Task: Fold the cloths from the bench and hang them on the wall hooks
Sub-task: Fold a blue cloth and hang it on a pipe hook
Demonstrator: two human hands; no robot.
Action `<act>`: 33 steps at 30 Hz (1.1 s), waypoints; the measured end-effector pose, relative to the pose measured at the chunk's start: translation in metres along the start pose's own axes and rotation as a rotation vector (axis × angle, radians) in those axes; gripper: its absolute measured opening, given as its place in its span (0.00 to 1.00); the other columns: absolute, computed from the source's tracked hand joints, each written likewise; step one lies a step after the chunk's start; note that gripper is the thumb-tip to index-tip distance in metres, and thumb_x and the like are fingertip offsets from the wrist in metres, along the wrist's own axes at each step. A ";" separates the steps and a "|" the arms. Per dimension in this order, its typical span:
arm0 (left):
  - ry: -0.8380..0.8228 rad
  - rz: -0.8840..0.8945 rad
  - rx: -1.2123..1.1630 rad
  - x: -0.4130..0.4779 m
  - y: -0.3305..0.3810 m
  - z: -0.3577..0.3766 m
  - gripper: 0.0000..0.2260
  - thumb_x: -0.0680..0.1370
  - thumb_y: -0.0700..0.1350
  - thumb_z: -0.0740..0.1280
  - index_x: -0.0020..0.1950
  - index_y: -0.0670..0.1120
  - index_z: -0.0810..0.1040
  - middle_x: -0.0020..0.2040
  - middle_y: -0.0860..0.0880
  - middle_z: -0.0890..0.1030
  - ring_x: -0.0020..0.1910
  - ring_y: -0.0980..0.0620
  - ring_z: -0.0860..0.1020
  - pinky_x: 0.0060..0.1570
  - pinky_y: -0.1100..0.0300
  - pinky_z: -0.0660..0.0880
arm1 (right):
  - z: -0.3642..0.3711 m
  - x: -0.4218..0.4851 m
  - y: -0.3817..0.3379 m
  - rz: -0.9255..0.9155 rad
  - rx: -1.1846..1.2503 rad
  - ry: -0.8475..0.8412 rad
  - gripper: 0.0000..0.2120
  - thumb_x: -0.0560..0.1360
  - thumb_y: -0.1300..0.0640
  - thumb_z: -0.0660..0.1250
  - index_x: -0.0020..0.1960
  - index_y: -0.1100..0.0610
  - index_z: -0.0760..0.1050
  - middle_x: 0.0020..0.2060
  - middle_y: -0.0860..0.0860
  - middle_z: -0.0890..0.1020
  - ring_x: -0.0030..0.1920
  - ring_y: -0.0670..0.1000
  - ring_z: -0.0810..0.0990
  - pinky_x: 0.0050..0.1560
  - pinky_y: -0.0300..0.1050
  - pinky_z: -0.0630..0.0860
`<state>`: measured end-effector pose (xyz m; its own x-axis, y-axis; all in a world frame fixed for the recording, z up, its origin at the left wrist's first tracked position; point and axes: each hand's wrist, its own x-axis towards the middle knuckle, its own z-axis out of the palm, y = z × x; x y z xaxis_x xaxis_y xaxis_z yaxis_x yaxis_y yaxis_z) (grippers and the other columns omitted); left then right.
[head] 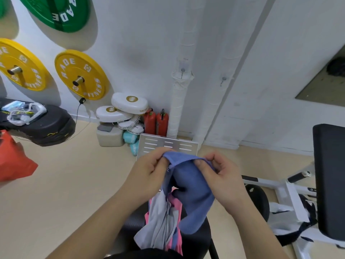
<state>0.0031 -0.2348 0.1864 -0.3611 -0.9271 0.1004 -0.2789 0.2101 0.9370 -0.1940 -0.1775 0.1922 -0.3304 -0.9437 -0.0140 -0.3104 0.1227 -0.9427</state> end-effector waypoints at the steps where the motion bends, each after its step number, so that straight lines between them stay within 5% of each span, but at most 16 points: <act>1: 0.024 -0.037 -0.046 0.003 0.000 0.001 0.14 0.84 0.37 0.61 0.55 0.51 0.84 0.47 0.58 0.86 0.48 0.62 0.82 0.51 0.65 0.76 | 0.000 0.000 0.003 0.028 0.029 -0.034 0.06 0.78 0.55 0.73 0.42 0.54 0.80 0.37 0.55 0.84 0.39 0.58 0.81 0.41 0.56 0.80; 4: 0.076 -0.151 -0.208 0.005 0.005 0.006 0.14 0.85 0.40 0.60 0.50 0.49 0.84 0.44 0.49 0.86 0.45 0.51 0.83 0.52 0.49 0.80 | -0.002 -0.004 0.011 0.090 0.112 -0.270 0.14 0.73 0.45 0.76 0.44 0.56 0.82 0.37 0.58 0.83 0.38 0.51 0.79 0.39 0.47 0.76; 7: 0.144 -0.258 -0.310 0.007 0.004 0.006 0.13 0.85 0.41 0.59 0.50 0.48 0.83 0.43 0.48 0.85 0.42 0.55 0.80 0.50 0.51 0.78 | -0.009 -0.007 0.022 0.172 0.102 -0.498 0.23 0.66 0.46 0.81 0.51 0.62 0.82 0.40 0.58 0.81 0.42 0.49 0.80 0.44 0.45 0.76; 11: 0.186 -0.291 -0.305 0.022 -0.004 -0.004 0.12 0.86 0.43 0.59 0.53 0.47 0.83 0.49 0.44 0.85 0.46 0.54 0.80 0.52 0.56 0.77 | -0.018 -0.005 0.059 0.340 -0.214 -0.618 0.19 0.71 0.48 0.78 0.50 0.63 0.81 0.40 0.56 0.83 0.41 0.49 0.81 0.44 0.47 0.77; 15: 0.194 -0.323 -0.189 0.058 -0.020 -0.023 0.12 0.85 0.46 0.60 0.52 0.51 0.83 0.48 0.50 0.85 0.47 0.55 0.80 0.49 0.60 0.76 | -0.031 0.007 0.087 0.498 -0.202 -0.378 0.11 0.76 0.49 0.74 0.51 0.57 0.84 0.49 0.60 0.87 0.44 0.54 0.85 0.47 0.49 0.82; 20: 0.144 -0.331 -0.048 0.104 -0.031 -0.038 0.10 0.85 0.49 0.59 0.56 0.53 0.81 0.51 0.53 0.84 0.52 0.53 0.79 0.54 0.57 0.75 | -0.042 0.058 0.061 0.333 -0.145 -0.070 0.05 0.79 0.52 0.70 0.49 0.52 0.83 0.45 0.57 0.86 0.47 0.56 0.84 0.44 0.49 0.80; 24: 0.190 -0.280 -0.059 0.138 0.003 -0.055 0.10 0.85 0.49 0.58 0.56 0.52 0.79 0.47 0.55 0.82 0.47 0.55 0.79 0.45 0.63 0.77 | -0.046 0.102 0.007 0.171 -0.110 0.048 0.07 0.78 0.53 0.71 0.46 0.55 0.84 0.39 0.53 0.84 0.41 0.54 0.82 0.40 0.47 0.81; 29: 0.217 -0.205 -0.232 0.145 0.030 -0.085 0.10 0.83 0.53 0.63 0.53 0.54 0.83 0.53 0.44 0.86 0.58 0.39 0.83 0.59 0.37 0.80 | -0.052 0.099 -0.052 -0.007 -0.048 0.101 0.09 0.79 0.54 0.70 0.42 0.55 0.84 0.40 0.63 0.82 0.37 0.55 0.81 0.40 0.50 0.85; 33: 0.189 -0.187 -0.269 0.122 0.027 -0.100 0.11 0.84 0.53 0.63 0.56 0.53 0.84 0.54 0.48 0.87 0.58 0.44 0.84 0.62 0.38 0.79 | -0.053 0.066 -0.063 0.000 0.013 0.151 0.07 0.79 0.55 0.71 0.45 0.47 0.86 0.40 0.48 0.87 0.43 0.53 0.85 0.37 0.49 0.86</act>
<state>0.0402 -0.3728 0.2573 -0.1490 -0.9879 -0.0441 -0.0720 -0.0336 0.9968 -0.2442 -0.2314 0.2681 -0.4611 -0.8866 0.0355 -0.2988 0.1175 -0.9471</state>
